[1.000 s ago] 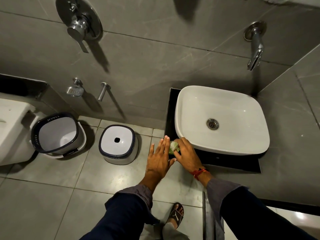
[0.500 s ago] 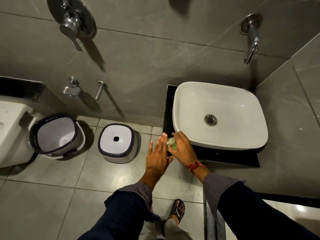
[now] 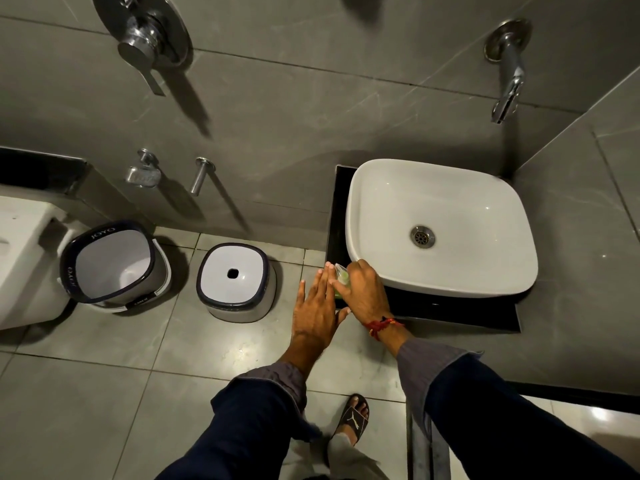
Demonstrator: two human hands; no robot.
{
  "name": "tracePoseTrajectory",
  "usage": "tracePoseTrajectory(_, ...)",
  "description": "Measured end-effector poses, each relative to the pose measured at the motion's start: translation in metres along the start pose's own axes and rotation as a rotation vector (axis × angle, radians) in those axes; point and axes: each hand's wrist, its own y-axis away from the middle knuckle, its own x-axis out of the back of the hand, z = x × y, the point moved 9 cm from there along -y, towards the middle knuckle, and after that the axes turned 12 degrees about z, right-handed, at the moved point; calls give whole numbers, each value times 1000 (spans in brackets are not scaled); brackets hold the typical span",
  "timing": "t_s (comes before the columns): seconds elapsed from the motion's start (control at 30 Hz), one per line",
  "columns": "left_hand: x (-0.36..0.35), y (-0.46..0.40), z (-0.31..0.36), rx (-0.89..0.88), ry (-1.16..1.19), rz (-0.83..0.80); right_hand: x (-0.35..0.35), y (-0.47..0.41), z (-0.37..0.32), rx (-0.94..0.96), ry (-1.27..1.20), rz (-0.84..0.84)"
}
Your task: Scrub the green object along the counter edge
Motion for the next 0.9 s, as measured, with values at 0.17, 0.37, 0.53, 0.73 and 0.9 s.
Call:
tracePoseTrajectory(0.17, 2, 0, 5, -14, -4, 14, 4, 2, 4, 38, -89, -17)
tracePoseTrajectory(0.37, 4, -2, -2, 25, 17, 24, 4, 1, -3, -19, -40, -3)
tracePoseTrajectory(0.53, 0, 3, 3, 10, -3, 22, 4, 22, 6, -170, -175, 56)
tracePoseTrajectory(0.73, 4, -3, 8, -6, -16, 13, 34, 24, -20, 317, 114, 259)
tracePoseTrajectory(0.9, 2, 2, 3, 22, 13, 13, 13, 1, -28, 561, 260, -37)
